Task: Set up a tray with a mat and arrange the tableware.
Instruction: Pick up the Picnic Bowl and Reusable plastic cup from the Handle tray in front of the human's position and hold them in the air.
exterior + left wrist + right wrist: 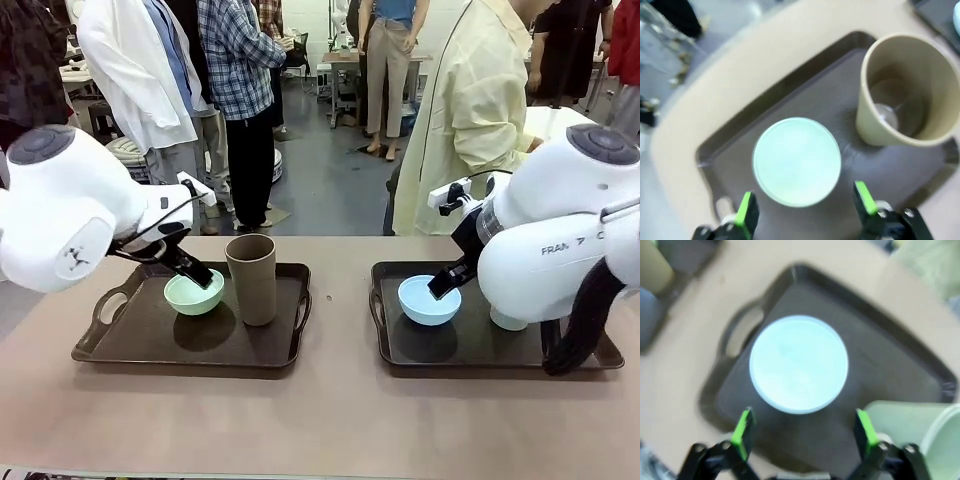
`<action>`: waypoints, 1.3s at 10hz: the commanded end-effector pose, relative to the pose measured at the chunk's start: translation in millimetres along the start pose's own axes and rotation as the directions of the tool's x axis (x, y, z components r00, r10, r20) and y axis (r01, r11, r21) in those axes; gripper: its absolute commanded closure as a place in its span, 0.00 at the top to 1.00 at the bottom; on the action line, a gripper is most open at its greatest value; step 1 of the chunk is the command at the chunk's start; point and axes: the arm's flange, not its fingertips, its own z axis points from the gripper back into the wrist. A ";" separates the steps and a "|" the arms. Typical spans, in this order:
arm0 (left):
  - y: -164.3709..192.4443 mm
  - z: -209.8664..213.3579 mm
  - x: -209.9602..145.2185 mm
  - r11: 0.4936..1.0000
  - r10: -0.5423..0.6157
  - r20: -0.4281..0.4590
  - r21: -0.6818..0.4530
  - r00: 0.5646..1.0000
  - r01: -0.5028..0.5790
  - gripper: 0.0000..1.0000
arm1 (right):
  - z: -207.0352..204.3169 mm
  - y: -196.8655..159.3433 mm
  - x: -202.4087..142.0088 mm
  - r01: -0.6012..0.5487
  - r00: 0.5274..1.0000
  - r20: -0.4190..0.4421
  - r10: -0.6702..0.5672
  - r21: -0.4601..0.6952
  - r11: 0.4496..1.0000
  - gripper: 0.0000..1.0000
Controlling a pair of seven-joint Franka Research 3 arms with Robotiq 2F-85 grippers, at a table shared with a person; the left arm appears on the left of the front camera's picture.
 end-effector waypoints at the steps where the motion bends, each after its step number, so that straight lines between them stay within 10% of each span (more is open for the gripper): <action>1: -18.0 70.1 -0.5 0.996 0.013 -0.114 0.086 0.993 -0.003 1.00 | 61.4 23.8 -16.4 0.032 0.997 -0.069 -0.026 0.085 0.996 1.00; 5: -11.8 108.3 -22.7 0.946 0.179 -0.281 -0.213 0.943 -0.243 1.00 | 88.6 9.6 -80.9 0.118 0.966 -0.236 -0.102 0.055 0.991 1.00; 8: 39.0 115.9 -29.3 0.834 0.364 -0.181 -0.373 0.914 -0.406 1.00 | 78.9 -58.7 -120.7 0.280 0.948 -0.182 -0.261 0.086 0.956 1.00; 13: 134.5 101.1 -87.6 0.473 0.641 -0.156 -0.691 0.752 -0.546 1.00 | 105.0 -166.3 -232.1 0.492 0.824 0.036 -0.565 0.446 0.747 1.00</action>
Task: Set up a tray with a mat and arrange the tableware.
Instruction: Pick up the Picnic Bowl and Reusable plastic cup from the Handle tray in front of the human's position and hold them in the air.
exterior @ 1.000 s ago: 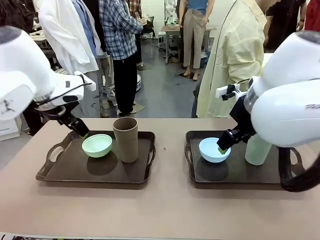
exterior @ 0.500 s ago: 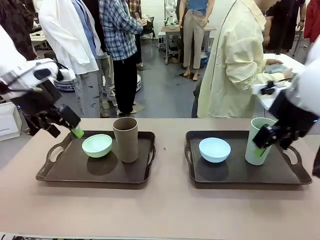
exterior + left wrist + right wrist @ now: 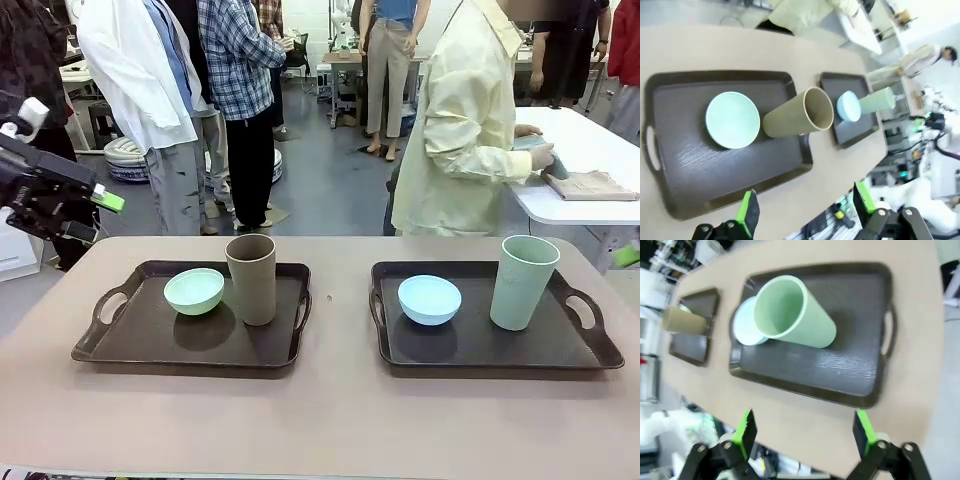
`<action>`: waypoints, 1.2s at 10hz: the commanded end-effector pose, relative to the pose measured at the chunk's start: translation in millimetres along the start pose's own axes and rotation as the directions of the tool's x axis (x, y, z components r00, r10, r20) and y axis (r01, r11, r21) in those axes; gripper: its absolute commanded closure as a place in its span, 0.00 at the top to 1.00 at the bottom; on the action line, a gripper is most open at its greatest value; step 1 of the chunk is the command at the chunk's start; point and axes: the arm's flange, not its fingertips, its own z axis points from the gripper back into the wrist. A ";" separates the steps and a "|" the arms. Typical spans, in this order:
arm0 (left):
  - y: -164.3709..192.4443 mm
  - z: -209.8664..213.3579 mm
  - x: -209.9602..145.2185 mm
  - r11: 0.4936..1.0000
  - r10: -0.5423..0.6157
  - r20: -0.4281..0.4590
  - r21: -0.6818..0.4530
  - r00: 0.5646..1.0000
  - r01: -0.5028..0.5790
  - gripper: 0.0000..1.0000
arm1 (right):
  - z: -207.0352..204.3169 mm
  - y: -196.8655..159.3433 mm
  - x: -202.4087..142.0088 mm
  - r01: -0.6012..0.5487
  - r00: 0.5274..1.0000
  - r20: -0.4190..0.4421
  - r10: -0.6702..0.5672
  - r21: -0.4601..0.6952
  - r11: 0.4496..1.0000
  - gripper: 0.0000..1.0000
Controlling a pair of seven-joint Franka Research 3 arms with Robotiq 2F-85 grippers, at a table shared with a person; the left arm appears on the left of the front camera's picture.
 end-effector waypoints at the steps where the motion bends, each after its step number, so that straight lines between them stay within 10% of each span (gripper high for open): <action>1: 26.7 4.3 -6.8 0.995 0.073 0.013 -0.072 0.997 -0.072 1.00 | -27.2 -30.5 -93.2 0.030 0.997 0.071 -0.042 0.158 0.987 1.00; 2: 33.8 6.5 -8.2 0.993 0.102 0.012 -0.061 0.995 -0.101 1.00 | -26.0 -44.3 -97.9 0.048 0.993 0.093 -0.068 0.202 0.978 1.00; 3: 29.5 -3.2 -6.9 0.998 0.029 -0.030 0.048 0.999 -0.028 1.00 | -34.1 -35.6 -92.9 0.006 0.995 0.098 -0.006 0.005 1.000 1.00; 4: 30.4 12.5 -2.7 0.994 0.094 0.023 -0.061 0.995 -0.092 1.00 | 23.0 -55.0 -29.9 0.061 0.994 0.085 -0.073 0.138 0.989 1.00; 8: 30.9 10.3 -2.4 0.994 0.106 0.010 -0.034 0.994 -0.106 1.00 | 22.4 -59.0 -32.0 0.051 0.994 0.089 -0.062 0.123 0.991 1.00; 12: 61.2 26.1 -0.4 0.857 0.358 -0.234 -0.302 0.904 -0.418 1.00 | 19.3 -73.9 -27.9 0.240 0.971 -0.116 -0.210 0.466 0.852 1.00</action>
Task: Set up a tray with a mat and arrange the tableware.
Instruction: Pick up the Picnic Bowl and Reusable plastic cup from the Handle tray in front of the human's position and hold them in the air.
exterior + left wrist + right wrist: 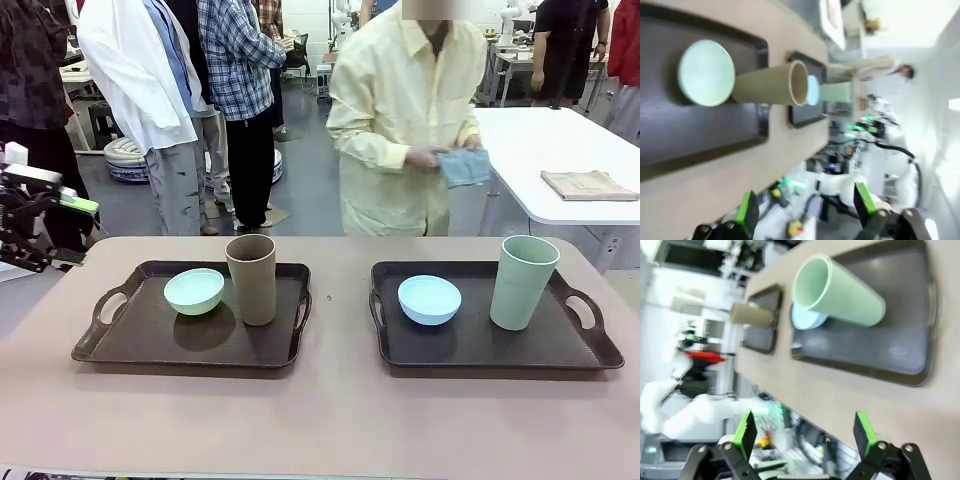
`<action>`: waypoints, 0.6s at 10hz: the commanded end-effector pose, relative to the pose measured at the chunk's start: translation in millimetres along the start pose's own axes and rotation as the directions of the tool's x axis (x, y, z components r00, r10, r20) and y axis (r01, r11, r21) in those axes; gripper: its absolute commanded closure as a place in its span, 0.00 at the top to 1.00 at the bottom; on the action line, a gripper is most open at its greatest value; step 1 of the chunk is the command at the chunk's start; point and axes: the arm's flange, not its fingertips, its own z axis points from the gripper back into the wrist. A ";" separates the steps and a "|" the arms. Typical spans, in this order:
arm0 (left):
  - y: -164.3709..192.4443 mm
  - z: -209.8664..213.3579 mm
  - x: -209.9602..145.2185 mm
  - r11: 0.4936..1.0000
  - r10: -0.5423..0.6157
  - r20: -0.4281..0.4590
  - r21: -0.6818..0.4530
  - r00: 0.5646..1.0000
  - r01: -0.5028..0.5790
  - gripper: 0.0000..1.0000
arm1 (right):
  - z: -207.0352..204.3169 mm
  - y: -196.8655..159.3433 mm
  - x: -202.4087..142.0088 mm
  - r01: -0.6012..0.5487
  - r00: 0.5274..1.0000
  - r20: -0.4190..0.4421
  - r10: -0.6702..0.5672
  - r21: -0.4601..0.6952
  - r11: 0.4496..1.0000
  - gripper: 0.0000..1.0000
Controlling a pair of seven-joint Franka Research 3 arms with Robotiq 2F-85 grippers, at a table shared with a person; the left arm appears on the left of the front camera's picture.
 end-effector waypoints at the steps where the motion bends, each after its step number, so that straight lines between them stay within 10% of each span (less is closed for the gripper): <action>1: 0.5 34.0 10.1 0.988 0.110 -0.040 -0.108 0.993 -0.114 1.00 | 28.4 -17.9 7.7 0.148 0.989 -0.016 -0.147 0.066 0.987 1.00; 6: 4.9 33.7 7.5 0.996 0.050 -0.122 -0.068 0.991 -0.059 1.00 | 51.7 -39.9 2.7 0.280 0.960 -0.023 -0.280 0.004 0.960 1.00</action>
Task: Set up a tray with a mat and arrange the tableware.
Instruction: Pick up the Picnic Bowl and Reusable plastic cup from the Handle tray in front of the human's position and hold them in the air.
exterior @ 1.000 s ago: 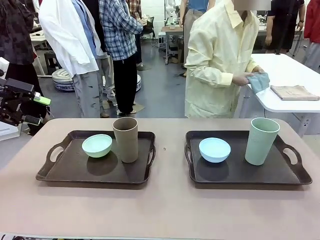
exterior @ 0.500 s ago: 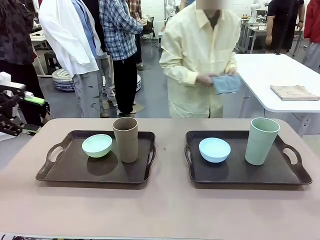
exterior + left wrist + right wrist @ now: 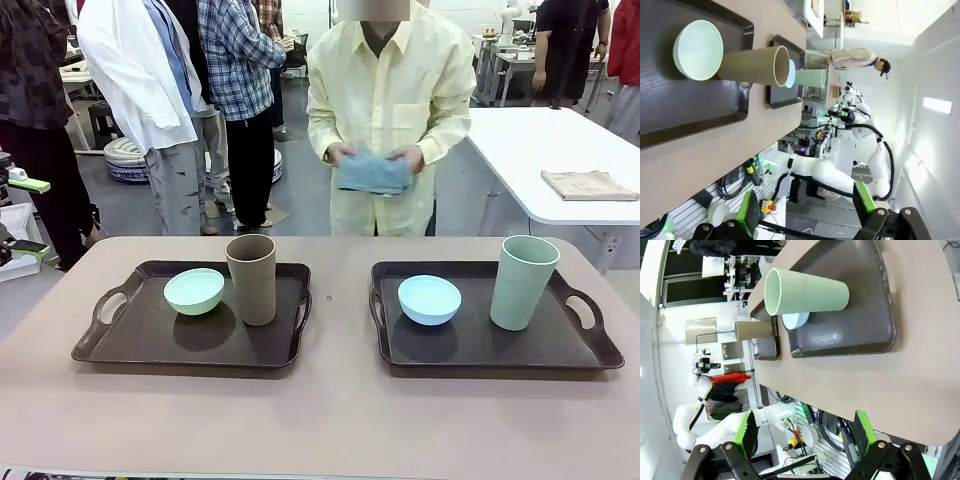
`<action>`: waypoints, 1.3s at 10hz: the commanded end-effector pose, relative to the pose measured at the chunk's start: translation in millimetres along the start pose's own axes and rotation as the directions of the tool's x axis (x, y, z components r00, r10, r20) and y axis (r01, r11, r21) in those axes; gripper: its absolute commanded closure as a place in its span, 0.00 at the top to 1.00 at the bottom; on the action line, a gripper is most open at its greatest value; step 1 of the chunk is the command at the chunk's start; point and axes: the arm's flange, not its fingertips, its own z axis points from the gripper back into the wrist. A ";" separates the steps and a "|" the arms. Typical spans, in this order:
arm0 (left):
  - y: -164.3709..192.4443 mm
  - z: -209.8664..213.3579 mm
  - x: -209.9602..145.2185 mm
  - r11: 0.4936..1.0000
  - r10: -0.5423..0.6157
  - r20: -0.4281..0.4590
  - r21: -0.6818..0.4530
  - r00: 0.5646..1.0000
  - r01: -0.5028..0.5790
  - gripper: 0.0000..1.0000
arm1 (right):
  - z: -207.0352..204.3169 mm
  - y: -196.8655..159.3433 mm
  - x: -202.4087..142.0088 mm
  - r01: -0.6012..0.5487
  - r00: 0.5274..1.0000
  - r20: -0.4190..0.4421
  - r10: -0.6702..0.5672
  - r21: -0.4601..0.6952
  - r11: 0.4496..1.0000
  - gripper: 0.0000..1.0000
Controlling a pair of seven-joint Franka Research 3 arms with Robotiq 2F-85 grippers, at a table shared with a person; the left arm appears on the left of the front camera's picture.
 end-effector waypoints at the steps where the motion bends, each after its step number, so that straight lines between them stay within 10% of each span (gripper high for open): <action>1: -2.5 -4.4 -3.2 0.996 -0.068 -0.038 0.057 0.997 0.070 1.00 | -0.8 8.0 3.3 0.013 1.000 -0.025 -0.013 -0.006 1.000 1.00; 13: -2.6 -7.3 0.7 1.000 -0.022 -0.020 0.019 1.000 0.023 1.00 | -2.8 1.9 1.4 0.000 1.000 -0.009 0.000 -0.008 1.000 1.00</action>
